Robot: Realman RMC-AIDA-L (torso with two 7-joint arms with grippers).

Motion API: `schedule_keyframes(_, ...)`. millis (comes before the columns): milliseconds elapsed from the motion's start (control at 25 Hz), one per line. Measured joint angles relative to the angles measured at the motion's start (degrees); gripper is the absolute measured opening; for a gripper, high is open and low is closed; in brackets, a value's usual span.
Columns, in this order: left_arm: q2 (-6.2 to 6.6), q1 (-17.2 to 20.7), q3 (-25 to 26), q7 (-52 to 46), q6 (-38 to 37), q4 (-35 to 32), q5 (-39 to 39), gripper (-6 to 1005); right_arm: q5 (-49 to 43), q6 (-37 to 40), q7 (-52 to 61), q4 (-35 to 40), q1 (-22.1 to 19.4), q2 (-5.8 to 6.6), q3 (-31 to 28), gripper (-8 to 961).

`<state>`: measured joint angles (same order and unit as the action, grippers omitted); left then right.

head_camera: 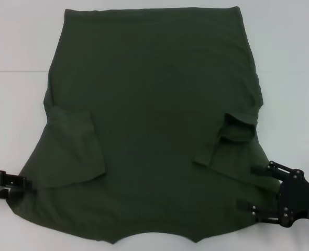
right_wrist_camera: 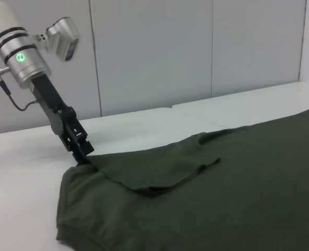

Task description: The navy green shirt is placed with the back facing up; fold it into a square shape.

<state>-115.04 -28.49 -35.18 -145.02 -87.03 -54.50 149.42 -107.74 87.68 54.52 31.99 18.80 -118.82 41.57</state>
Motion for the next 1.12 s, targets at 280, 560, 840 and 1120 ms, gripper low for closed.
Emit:
schedule_keyframes(280,0.51,0.0,-0.1,0.7,0.2,-0.3,0.0,702,0.0,-0.2,0.1,0.0,0.1,-0.03,0.0,941)
schedule_keyframes(560,0.42,0.0,-1.0,1.4,0.8,0.2,0.4,697,0.0,-0.2,0.1,-0.1,0.1,-0.09,0.0,942)
schedule_keyframes(840,0.25,-0.1,-1.8,1.8,0.8,0.3,0.6,691,0.0,-0.2,0.1,-0.1,0.1,-0.09,0.0,941)
schedule_keyframes(1120,0.13,0.0,-2.5,1.9,1.4,0.2,1.2,685,0.0,-0.1,0.2,-0.1,0.1,-0.15,0.0,942)
